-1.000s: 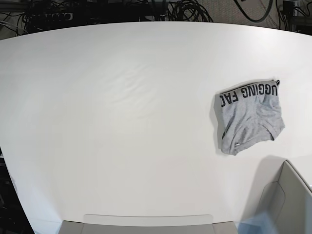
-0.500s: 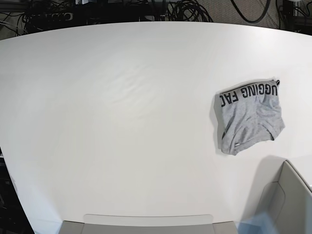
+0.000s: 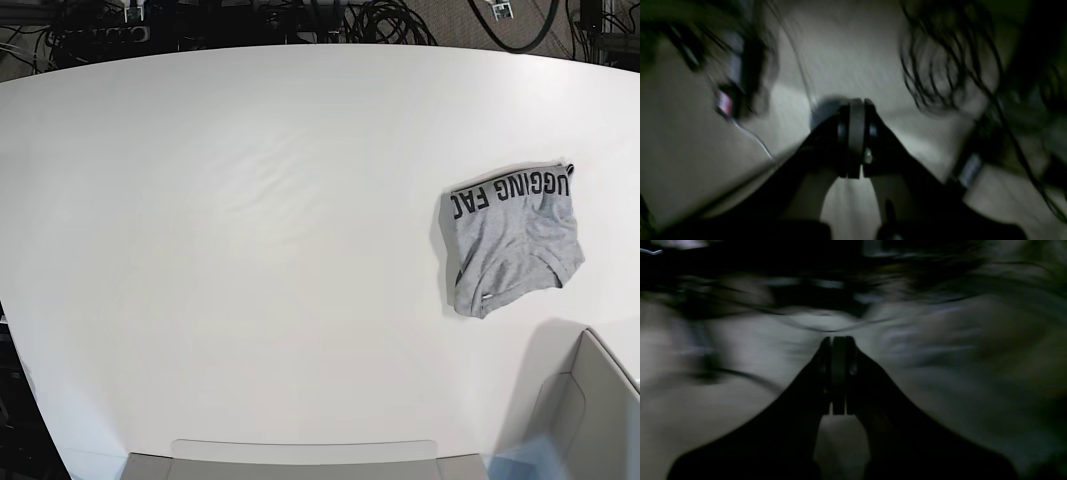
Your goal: Fold the T-shirt properly
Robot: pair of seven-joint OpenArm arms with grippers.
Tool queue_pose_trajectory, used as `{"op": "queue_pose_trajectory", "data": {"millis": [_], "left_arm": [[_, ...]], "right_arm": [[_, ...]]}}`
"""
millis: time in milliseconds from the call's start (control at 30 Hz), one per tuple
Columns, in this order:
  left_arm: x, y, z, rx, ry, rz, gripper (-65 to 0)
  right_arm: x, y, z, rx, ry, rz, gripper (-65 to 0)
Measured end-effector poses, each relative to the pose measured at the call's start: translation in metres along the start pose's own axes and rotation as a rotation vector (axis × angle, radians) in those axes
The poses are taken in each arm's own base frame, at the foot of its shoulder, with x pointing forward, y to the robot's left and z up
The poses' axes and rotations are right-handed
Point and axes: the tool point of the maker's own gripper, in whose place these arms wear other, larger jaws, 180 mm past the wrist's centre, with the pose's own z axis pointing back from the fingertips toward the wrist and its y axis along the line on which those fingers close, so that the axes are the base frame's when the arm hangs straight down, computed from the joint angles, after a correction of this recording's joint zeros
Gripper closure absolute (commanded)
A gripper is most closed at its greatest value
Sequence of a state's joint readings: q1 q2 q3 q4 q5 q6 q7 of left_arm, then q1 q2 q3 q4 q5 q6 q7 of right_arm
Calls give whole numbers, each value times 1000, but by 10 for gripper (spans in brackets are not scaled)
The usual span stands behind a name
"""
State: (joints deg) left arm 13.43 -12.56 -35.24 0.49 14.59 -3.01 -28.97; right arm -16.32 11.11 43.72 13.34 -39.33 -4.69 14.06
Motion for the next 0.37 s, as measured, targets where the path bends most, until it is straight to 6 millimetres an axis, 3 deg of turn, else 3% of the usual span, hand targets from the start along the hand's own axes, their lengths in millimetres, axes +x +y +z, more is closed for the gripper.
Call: {"op": "queue_pose_trajectory", "data": {"millis": [167,300,367], "left_arm": [[-20,-10,8,-18,49,6,0],[-28,-28,12,-48,76,16,0],[-28,-32,12,-53,76,20,0]], "right_arm": [[22,-24,1,-207,-45,198,0],[21,-41,6,-316,-37,263,0],[22,-38,4,-304,-33,258,0]]}}
